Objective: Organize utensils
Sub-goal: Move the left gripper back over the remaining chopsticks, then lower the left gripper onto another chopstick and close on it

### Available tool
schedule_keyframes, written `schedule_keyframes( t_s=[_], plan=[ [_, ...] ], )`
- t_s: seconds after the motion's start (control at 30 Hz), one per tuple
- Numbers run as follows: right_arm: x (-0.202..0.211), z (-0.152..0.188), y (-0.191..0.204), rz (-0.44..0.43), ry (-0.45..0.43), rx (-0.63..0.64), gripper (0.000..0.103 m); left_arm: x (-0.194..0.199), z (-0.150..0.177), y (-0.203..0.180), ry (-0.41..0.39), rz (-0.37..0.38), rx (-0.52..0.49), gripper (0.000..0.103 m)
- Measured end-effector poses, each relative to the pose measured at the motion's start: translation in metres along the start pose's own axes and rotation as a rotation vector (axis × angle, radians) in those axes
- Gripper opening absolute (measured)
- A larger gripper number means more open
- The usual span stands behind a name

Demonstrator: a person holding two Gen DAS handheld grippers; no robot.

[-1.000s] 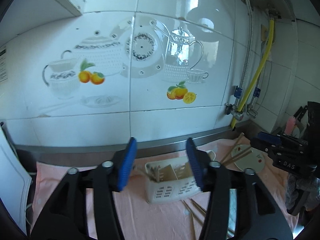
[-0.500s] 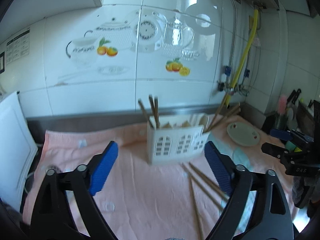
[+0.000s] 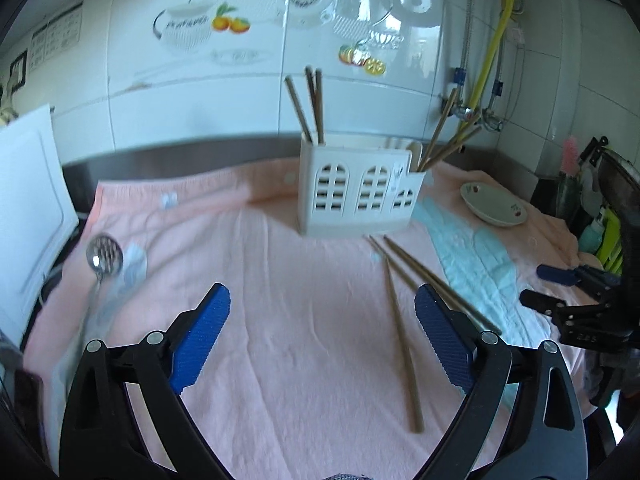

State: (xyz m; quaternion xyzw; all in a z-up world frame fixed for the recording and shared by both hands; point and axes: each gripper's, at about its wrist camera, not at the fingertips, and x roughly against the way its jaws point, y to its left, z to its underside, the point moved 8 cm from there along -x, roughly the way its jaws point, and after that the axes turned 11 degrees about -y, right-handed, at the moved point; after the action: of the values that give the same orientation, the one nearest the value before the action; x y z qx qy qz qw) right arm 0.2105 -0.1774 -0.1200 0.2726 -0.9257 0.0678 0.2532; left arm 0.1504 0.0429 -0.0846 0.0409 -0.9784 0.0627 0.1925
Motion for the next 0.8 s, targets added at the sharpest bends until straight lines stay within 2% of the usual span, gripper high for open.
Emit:
schedule_keyframes(
  t_s=[0.1,0.23,0.47,0.67,0.8],
  plan=[
    [-0.010,0.016,-0.002,-0.009,0.041,0.008,0.056,-0.001,0.011,0.004,0.021,-0.006,0.019,0.092],
    [-0.026,0.031,-0.002,-0.029,0.091,0.027,0.041,-0.003,0.022,0.007,0.044,-0.023,0.025,0.092],
    [-0.044,0.039,0.000,-0.058,0.130,0.046,0.025,-0.004,0.037,0.007,0.075,-0.030,0.036,0.092],
    [-0.059,0.039,0.002,-0.072,0.154,0.072,0.016,-0.004,0.042,0.003,0.085,-0.027,0.044,0.092],
    [-0.065,0.041,0.000,-0.076,0.165,0.072,0.014,-0.002,0.045,-0.002,0.091,-0.022,0.042,0.092]
  ],
)
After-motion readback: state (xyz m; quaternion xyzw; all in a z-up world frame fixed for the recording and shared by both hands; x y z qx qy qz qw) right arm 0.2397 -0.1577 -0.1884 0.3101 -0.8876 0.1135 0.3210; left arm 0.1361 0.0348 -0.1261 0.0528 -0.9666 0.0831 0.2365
